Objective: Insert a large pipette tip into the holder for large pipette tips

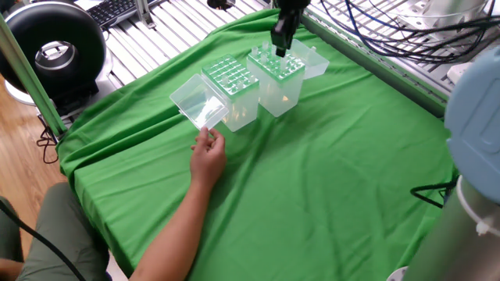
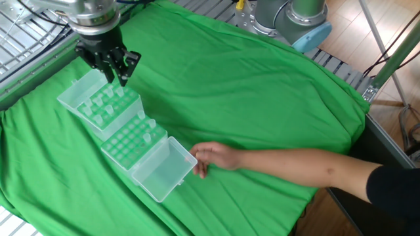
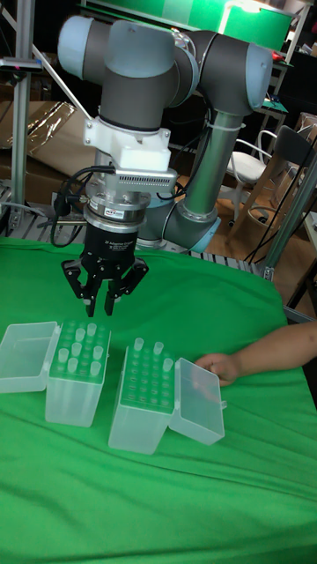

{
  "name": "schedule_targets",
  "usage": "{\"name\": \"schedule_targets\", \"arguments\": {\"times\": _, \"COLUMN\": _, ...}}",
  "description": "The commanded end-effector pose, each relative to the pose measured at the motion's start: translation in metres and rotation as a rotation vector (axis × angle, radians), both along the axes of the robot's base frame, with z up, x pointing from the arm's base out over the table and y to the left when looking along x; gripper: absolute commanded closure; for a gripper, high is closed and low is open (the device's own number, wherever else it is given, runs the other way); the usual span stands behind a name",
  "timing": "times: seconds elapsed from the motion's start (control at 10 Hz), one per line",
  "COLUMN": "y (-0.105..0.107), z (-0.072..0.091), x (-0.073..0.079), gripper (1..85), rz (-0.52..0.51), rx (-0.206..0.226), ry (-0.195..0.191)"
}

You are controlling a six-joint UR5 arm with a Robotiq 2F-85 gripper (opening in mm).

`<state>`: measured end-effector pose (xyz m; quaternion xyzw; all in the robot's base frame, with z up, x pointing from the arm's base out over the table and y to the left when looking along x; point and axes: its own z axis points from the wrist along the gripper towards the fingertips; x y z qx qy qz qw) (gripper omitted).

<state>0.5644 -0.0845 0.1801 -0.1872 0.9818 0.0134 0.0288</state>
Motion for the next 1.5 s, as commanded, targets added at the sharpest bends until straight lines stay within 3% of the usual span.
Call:
{"name": "schedule_targets", "arguments": {"times": 0.0, "y": -0.001, "z": -0.007, "x": -0.011, "gripper": 53.7, "rz": -0.013, "rx": 0.001, "ry": -0.006}}
{"name": "schedule_targets", "arguments": {"times": 0.5, "y": -0.002, "z": -0.021, "x": -0.008, "gripper": 53.7, "rz": 0.001, "rx": 0.012, "ry": -0.037}}
{"name": "schedule_targets", "arguments": {"times": 1.4, "y": 0.000, "z": -0.032, "x": 0.001, "gripper": 54.0, "rz": 0.025, "rx": 0.028, "ry": -0.064}}
